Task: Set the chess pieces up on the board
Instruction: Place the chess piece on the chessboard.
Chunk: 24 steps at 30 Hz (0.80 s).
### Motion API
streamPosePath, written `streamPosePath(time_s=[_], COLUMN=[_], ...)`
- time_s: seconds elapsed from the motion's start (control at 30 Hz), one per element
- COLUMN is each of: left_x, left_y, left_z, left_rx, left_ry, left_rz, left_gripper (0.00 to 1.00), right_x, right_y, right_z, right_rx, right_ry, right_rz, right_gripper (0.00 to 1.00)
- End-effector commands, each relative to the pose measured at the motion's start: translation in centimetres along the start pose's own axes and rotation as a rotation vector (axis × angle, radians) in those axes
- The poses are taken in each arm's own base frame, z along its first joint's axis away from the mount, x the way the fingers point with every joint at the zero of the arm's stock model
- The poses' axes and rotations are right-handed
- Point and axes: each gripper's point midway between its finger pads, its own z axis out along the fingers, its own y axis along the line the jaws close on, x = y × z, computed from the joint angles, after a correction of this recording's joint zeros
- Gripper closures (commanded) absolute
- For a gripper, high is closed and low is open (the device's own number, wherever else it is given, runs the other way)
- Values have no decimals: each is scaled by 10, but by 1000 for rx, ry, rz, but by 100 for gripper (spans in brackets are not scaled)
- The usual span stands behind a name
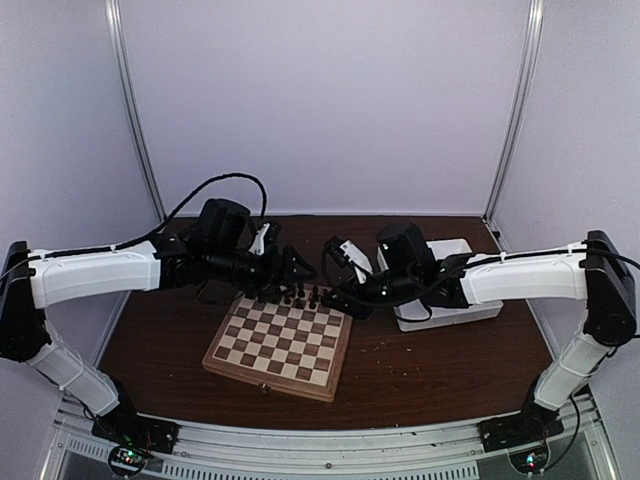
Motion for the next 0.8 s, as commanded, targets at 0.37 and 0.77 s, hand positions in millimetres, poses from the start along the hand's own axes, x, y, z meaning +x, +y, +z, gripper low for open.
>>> streamPosePath(time_s=[0.37,0.77], left_x=[12,13], left_y=[-17,-15], left_z=[22,28], left_rx=[141,145], left_ry=[119,131], left_rz=[-104,-119], left_gripper=[41,65], right_x=[-29,-27], right_y=[23,27], right_z=[-4,-5], right_rx=[-8,3], right_ry=[-78,-62], right_rz=[-100,-142], right_gripper=[88,88])
